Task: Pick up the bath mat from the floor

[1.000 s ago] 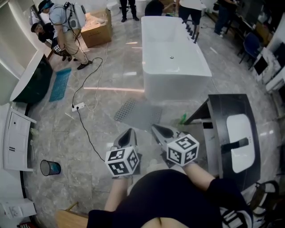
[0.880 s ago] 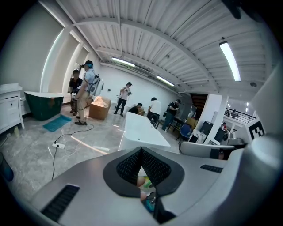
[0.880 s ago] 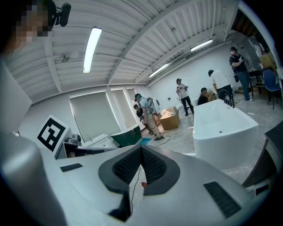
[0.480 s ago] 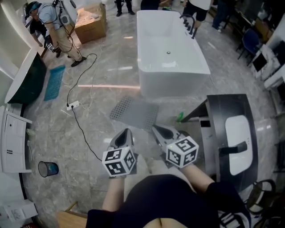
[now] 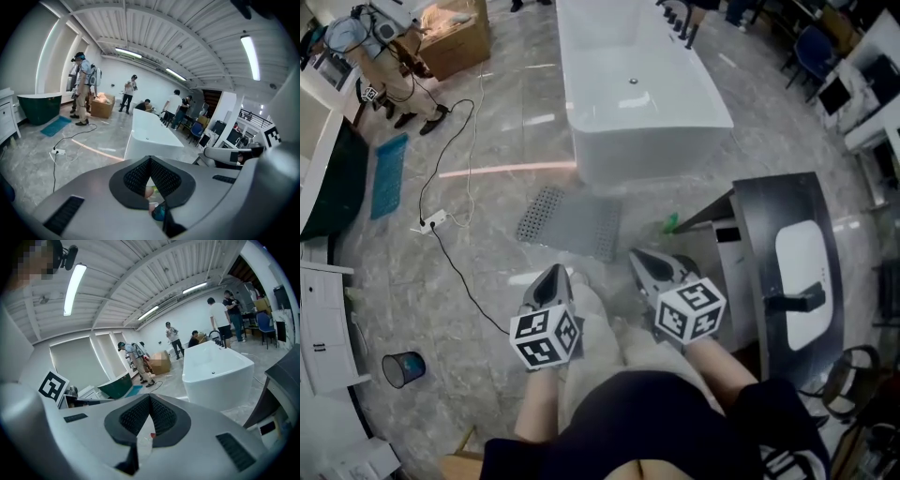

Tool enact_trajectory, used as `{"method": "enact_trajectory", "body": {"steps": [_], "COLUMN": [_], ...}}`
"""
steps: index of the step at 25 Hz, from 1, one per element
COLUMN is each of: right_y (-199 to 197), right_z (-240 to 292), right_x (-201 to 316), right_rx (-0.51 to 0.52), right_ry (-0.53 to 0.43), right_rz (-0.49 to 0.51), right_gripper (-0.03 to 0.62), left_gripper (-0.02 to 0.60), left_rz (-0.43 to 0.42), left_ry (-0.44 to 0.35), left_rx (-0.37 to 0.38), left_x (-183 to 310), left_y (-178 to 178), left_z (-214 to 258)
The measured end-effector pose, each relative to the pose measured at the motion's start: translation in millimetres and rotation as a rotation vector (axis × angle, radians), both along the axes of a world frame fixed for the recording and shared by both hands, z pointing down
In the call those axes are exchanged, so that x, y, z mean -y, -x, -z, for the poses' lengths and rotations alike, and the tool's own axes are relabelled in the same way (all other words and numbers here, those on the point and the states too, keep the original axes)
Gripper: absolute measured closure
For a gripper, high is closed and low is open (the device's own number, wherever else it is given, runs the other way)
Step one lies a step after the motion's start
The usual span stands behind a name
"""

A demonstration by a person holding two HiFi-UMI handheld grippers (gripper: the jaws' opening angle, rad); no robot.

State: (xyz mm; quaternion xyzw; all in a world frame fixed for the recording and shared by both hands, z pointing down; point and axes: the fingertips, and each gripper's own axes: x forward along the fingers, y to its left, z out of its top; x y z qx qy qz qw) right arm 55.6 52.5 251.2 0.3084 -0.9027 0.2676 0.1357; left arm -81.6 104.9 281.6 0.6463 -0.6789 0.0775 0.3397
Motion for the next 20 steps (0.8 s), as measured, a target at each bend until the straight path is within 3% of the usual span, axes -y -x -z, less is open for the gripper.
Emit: {"method": "enact_trajectory", "body": {"steps": [5,11,20], "right_y": [5.8,20.8,36.3], "right_z": [-19.1,-54.5,-140.0], "right_x": [29.7,60.9,108.2], "right_rx": [-0.03,-0.059,-0.128], "right_ry": [0.017,0.047,0.108], "right_rz": [-0.069,-0.08,-0.122], "right_gripper": [0.582,0.583,0.583], "left_gripper": [0.588,0.588,0.588], "left_rz": [-0.042,-0.093,-0.163], "left_ry": [0.026,0.093,0.143], "left_rx": [-0.012,-0.002,-0.015], "left_x": [32.2,74.1,134.1], "left_y": [13.0,21.0,29.1], "left_z": [-23.6,-68.0,-134.2]}}
